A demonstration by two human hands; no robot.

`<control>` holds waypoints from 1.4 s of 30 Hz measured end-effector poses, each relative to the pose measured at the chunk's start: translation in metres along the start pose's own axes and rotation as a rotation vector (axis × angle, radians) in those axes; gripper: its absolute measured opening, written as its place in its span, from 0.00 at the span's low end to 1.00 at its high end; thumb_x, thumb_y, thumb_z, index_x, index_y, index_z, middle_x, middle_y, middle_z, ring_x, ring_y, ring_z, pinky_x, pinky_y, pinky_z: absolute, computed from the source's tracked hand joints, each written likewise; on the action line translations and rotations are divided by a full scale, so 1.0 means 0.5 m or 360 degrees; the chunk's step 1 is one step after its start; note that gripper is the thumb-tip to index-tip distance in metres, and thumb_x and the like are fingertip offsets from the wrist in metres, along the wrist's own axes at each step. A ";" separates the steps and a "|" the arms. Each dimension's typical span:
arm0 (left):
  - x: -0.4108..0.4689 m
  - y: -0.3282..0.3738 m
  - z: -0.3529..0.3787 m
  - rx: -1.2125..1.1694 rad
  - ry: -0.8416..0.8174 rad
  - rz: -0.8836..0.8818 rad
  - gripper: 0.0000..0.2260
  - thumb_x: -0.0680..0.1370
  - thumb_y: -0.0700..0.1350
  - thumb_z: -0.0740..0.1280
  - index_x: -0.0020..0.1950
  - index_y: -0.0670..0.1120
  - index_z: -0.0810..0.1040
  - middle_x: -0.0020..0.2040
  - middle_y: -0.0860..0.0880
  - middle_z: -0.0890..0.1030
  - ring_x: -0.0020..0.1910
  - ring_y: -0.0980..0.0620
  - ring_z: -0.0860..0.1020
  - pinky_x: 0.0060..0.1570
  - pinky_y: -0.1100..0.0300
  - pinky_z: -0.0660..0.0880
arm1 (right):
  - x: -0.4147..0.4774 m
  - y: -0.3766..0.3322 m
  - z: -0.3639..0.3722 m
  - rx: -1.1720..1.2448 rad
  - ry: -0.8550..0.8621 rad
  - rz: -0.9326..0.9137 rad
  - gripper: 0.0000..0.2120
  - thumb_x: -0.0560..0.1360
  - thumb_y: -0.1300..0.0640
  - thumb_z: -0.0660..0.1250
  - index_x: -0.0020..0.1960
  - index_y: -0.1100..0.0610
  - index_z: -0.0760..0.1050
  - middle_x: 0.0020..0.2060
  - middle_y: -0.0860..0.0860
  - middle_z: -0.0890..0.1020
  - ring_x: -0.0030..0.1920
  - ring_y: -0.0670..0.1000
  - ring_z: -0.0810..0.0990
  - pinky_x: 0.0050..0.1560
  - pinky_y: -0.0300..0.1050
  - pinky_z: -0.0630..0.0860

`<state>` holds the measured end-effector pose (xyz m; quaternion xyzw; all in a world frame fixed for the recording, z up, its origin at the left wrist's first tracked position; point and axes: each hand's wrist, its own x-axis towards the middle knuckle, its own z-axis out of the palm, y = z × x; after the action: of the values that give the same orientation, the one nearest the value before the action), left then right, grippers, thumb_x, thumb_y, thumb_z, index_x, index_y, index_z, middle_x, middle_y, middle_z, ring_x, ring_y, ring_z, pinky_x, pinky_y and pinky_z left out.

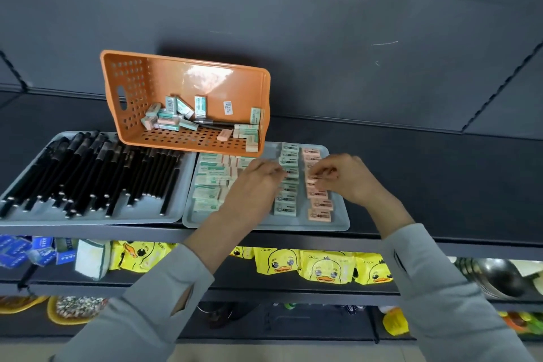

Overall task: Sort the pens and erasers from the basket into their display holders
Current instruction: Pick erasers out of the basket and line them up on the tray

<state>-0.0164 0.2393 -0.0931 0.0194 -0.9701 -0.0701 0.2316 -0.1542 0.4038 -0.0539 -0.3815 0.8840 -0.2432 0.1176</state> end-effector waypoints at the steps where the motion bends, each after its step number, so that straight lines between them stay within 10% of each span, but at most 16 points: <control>1: 0.000 0.000 0.003 -0.0005 -0.0005 -0.0001 0.22 0.55 0.35 0.83 0.47 0.42 0.86 0.47 0.45 0.85 0.48 0.45 0.82 0.46 0.55 0.80 | 0.001 0.000 0.001 0.0004 -0.0004 -0.0030 0.13 0.70 0.63 0.76 0.52 0.53 0.84 0.48 0.46 0.83 0.49 0.47 0.81 0.56 0.42 0.78; 10: -0.032 -0.072 -0.047 -0.0166 0.0256 -0.0253 0.19 0.68 0.31 0.74 0.56 0.46 0.83 0.53 0.48 0.82 0.54 0.44 0.78 0.50 0.51 0.79 | 0.059 -0.100 0.007 0.0055 0.0287 -0.0394 0.10 0.75 0.61 0.70 0.53 0.51 0.83 0.46 0.45 0.82 0.45 0.43 0.80 0.51 0.38 0.76; 16: -0.045 -0.264 -0.108 0.0042 0.0181 -0.0638 0.15 0.74 0.36 0.70 0.61 0.42 0.80 0.59 0.42 0.79 0.56 0.36 0.77 0.56 0.46 0.75 | 0.155 -0.236 0.105 -0.0409 0.0129 -0.0526 0.20 0.77 0.69 0.59 0.66 0.57 0.75 0.58 0.57 0.79 0.57 0.60 0.78 0.54 0.51 0.75; 21: 0.003 -0.359 -0.123 0.0054 -0.0104 -0.0717 0.20 0.76 0.35 0.65 0.69 0.44 0.74 0.67 0.42 0.73 0.68 0.36 0.69 0.64 0.46 0.68 | 0.246 -0.287 0.150 -0.0636 0.0008 -0.0339 0.06 0.78 0.66 0.60 0.45 0.60 0.75 0.46 0.60 0.80 0.49 0.62 0.80 0.43 0.49 0.74; 25: 0.041 -0.407 -0.107 0.0134 -0.0221 -0.0695 0.24 0.76 0.36 0.65 0.72 0.47 0.68 0.70 0.44 0.69 0.70 0.37 0.64 0.69 0.44 0.65 | 0.285 -0.302 0.177 -0.0630 0.0121 -0.0223 0.08 0.78 0.53 0.65 0.44 0.58 0.76 0.46 0.58 0.81 0.48 0.60 0.80 0.46 0.50 0.77; 36: 0.099 -0.410 -0.041 0.0165 -0.0218 -0.0103 0.14 0.77 0.38 0.62 0.61 0.45 0.80 0.59 0.46 0.80 0.58 0.44 0.74 0.62 0.53 0.69 | 0.288 -0.305 0.160 -0.0383 -0.0056 -0.0086 0.10 0.79 0.55 0.65 0.58 0.55 0.79 0.50 0.54 0.82 0.53 0.56 0.80 0.52 0.48 0.76; 42: 0.125 -0.384 -0.022 0.0426 -0.0400 -0.0230 0.14 0.79 0.40 0.59 0.65 0.45 0.75 0.62 0.44 0.74 0.62 0.43 0.69 0.63 0.52 0.68 | 0.263 -0.305 0.161 -0.0205 0.0028 -0.0049 0.15 0.75 0.56 0.71 0.62 0.52 0.77 0.50 0.52 0.83 0.52 0.54 0.80 0.55 0.51 0.77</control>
<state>-0.0664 0.0436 -0.0833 0.1109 -0.9881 0.0412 0.0984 -0.1182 0.1903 -0.0463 -0.3998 0.8928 -0.1909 0.0813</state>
